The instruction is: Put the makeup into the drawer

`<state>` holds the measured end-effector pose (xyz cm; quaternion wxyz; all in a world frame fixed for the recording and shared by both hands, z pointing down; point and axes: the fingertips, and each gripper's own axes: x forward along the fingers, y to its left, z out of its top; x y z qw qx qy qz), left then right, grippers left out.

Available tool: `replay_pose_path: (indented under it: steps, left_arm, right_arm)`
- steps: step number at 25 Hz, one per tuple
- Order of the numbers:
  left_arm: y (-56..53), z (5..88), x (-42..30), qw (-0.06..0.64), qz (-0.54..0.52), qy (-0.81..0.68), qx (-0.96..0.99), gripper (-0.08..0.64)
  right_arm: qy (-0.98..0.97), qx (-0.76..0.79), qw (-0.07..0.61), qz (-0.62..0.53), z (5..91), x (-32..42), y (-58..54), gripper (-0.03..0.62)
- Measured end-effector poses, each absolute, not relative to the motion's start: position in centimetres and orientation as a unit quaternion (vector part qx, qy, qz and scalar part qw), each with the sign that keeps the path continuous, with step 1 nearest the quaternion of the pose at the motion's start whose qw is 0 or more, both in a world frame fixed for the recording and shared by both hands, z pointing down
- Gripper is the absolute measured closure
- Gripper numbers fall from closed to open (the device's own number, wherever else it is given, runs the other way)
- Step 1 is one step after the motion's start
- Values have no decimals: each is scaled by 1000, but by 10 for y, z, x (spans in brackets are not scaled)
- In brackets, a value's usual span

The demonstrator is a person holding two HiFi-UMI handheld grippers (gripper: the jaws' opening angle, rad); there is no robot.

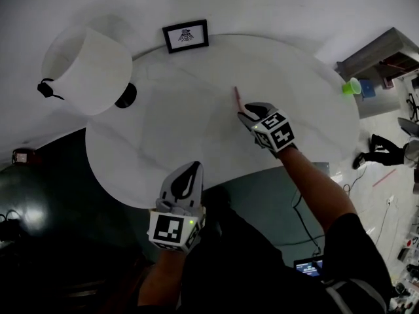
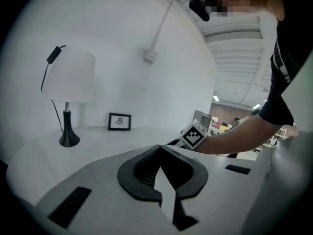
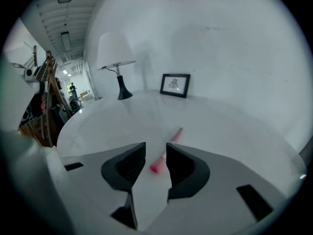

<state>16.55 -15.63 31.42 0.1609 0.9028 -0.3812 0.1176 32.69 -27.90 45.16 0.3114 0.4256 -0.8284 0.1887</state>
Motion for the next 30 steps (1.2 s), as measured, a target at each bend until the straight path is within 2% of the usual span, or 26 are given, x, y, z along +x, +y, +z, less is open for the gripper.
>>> replay_pose_path:
  steps: [15,16,19,30]
  left_arm:
    - [-160,319,166,152,128,-385,901,549]
    - [-158,319,164,147,130,-384,902,549]
    - [-152,321,155,150,129,-389,900,549]
    - [-119,308,113,136,125,-407,895,549]
  right_arm:
    - [-798,444,319,256,484,337,-299,483]
    - [-795,448,322,253,484,339,-300,485]
    - [-788,455,334,244,486,341,-299,543]
    - [-796,454,338,213,466,311,-271,545]
